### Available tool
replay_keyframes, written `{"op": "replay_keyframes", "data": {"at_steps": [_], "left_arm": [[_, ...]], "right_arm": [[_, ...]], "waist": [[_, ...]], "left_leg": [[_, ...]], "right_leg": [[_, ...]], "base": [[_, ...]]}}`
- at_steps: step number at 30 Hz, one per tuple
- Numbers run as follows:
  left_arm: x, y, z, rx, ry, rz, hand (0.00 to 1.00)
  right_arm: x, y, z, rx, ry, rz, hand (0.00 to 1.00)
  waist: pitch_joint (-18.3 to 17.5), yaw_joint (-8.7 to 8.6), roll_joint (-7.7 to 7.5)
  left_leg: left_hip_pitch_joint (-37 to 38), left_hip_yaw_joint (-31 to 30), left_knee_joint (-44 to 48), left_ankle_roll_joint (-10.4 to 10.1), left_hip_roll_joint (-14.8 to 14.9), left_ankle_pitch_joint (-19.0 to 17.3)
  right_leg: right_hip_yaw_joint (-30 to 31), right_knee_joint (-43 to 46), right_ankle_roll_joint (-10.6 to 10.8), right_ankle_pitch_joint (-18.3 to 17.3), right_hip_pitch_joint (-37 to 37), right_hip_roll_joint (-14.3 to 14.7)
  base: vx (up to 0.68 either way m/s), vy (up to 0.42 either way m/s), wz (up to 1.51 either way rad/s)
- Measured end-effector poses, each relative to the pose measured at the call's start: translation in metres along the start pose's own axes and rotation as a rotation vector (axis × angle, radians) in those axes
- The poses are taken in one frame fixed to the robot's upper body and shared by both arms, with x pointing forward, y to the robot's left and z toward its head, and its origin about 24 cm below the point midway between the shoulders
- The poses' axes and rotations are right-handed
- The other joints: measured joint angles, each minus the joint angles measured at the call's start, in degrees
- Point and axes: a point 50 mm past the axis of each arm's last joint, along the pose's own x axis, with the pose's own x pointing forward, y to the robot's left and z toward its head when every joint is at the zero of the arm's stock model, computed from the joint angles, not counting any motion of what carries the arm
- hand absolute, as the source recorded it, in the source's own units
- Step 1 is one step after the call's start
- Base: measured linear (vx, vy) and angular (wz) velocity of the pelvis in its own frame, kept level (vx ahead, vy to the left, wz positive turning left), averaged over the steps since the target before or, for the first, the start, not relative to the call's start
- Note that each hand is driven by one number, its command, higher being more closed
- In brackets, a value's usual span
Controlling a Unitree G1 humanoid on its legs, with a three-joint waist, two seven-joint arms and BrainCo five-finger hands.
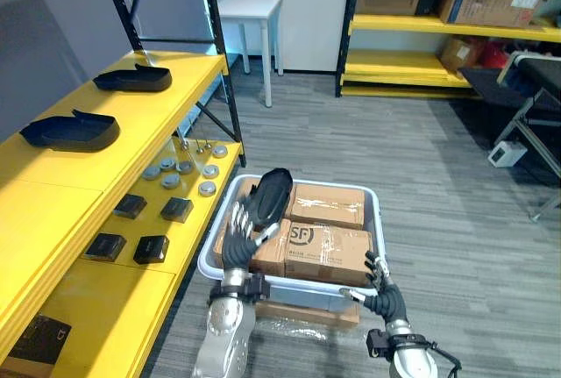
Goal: Walk over and take plastic housings, then place them on the shelf
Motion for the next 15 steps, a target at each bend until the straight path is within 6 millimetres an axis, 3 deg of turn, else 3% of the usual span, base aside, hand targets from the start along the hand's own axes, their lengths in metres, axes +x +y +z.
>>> {"op": "replay_keyframes", "data": {"at_steps": [1,2,4,5,6,9,11,12,13,14,15], "left_arm": [[-0.022,0.028,-0.020,0.035,0.107,0.103,0.00],[-0.027,0.033,-0.025,0.064,0.144,0.101,0.00],[-0.026,0.034,-0.024,0.081,0.142,0.095,0.00],[-0.023,0.025,-0.026,0.123,0.143,0.045,0.00],[-0.022,0.015,-0.029,0.166,0.152,-0.017,0.00],[-0.019,-0.019,-0.030,0.253,0.124,-0.179,0.00],[-0.017,-0.027,-0.026,0.298,0.090,-0.223,0.00],[-0.014,-0.028,-0.024,0.330,0.075,-0.232,0.00],[-0.006,-0.029,-0.019,0.377,0.043,-0.248,0.00],[0.002,-0.034,-0.019,0.406,0.028,-0.261,0.00],[0.006,-0.039,-0.016,0.425,0.007,-0.268,0.00]], "right_arm": [[0.016,-0.009,0.002,-0.064,0.012,-0.035,0.00],[0.022,-0.018,0.004,-0.078,0.012,-0.091,0.00],[0.024,-0.018,-0.001,-0.073,0.046,-0.108,0.00],[0.024,-0.011,-0.002,-0.057,0.061,-0.109,0.00],[0.026,-0.006,0.002,-0.063,0.046,-0.113,0.00],[0.041,-0.011,0.012,-0.048,0.023,-0.177,0.00],[0.060,-0.015,0.028,-0.028,-0.012,-0.226,0.00],[0.073,-0.012,0.044,-0.025,-0.053,-0.230,0.00],[0.080,-0.010,0.057,-0.003,-0.087,-0.252,0.00],[0.086,-0.014,0.064,-0.001,-0.101,-0.279,0.00],[0.094,-0.014,0.070,0.002,-0.100,-0.294,0.00]], "waist": [[-0.73,0.62,2.47],[-0.05,1.28,4.10],[0.09,1.77,4.21],[-0.08,1.51,3.78],[-0.05,0.64,2.67],[-0.13,0.99,1.70],[1.08,1.45,3.36],[1.78,1.71,3.91],[2.27,2.24,3.07],[2.90,2.08,4.19],[3.67,2.77,4.01]], "left_leg": [[-1.11,-4.54,-10.71,0.00,-3.64,1.45],[-3.12,-4.94,-18.75,1.42,-5.17,2.88],[-3.81,-4.04,-23.57,1.44,-6.09,3.93],[-2.29,-3.90,-27.64,1.71,-7.08,8.64],[-1.29,-3.97,-31.23,2.29,-8.79,10.18],[2.55,-4.13,-40.83,4.16,-10.97,14.68],[3.30,-4.32,-42.74,4.83,-8.83,16.01],[3.12,-4.94,-43.13,4.71,-8.22,16.10],[2.72,-5.13,-44.51,4.21,-9.32,16.37],[2.07,-5.85,-45.56,3.26,-8.70,17.02],[1.94,-5.30,-47.09,2.99,-8.41,17.98]], "right_leg": [[0.02,-1.88,0.34,0.65,-0.25,0.39],[-0.55,-3.66,1.13,1.76,-0.17,0.79],[-1.37,-5.28,0.59,3.00,0.31,1.44],[-2.24,-7.01,0.44,3.28,1.77,1.40],[-3.59,-8.00,1.53,4.02,2.77,0.36],[-6.73,-6.65,2.01,4.28,2.13,-1.96],[-6.95,5.05,3.11,3.01,-4.56,-2.19],[-6.83,0.76,4.69,1.83,-5.95,-2.78],[-7.32,-9.46,4.92,10.06,-5.70,-5.47],[-8.90,-10.21,4.50,10.47,-5.37,-4.59],[-9.53,-10.87,4.41,10.56,-5.65,-4.11]], "base": [[0.13,-0.180,-1.05],[0.16,-0.139,-0.45],[0.14,-0.034,0.00],[0.28,-0.035,0.22],[0.37,-0.039,0.32],[0.33,-0.053,0.52],[0.22,-0.047,0.21],[0.10,-0.013,0.19],[0.06,-0.057,0.49],[0.09,-0.107,0.54],[0.12,-0.115,0.39]]}}
